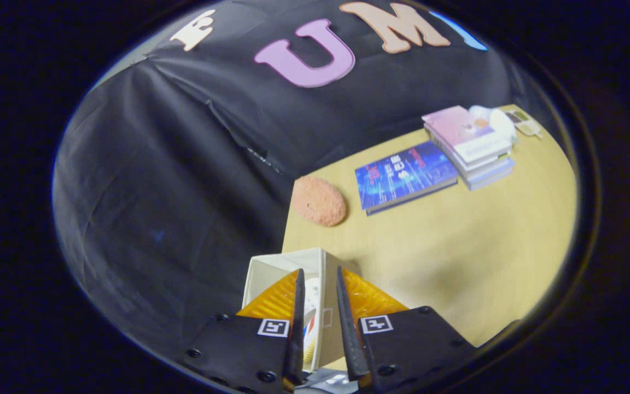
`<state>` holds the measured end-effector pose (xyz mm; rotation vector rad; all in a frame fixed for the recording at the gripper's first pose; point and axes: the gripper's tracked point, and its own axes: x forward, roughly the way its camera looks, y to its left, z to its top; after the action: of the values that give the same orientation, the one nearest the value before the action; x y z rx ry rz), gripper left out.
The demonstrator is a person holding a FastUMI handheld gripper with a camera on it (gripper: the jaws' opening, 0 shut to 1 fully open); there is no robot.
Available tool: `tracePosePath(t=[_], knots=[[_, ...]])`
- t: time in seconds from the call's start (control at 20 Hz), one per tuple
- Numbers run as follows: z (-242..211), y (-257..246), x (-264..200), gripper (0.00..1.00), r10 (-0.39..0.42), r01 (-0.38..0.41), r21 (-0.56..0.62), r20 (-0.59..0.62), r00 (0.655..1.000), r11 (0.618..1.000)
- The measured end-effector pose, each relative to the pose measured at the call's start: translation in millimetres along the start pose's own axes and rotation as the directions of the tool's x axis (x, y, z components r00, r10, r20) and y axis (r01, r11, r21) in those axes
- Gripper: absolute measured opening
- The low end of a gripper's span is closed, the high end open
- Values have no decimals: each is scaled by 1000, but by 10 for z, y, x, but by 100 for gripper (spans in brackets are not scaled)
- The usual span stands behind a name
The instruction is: Open the storage box then place both shoes into the box .Put the left shoe in first, then the right shoe, with the right side of both shoes facing outward in a uniform manner.
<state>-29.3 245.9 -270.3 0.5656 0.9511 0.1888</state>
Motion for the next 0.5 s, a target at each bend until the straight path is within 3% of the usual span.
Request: tracePosePath(t=[0.25, 0.5], knots=[[629, -19, -362, 33, 9, 9, -85, 204, 979, 996], [1361, 21, -833, 33, 31, 55, -189, 421, 906, 980]])
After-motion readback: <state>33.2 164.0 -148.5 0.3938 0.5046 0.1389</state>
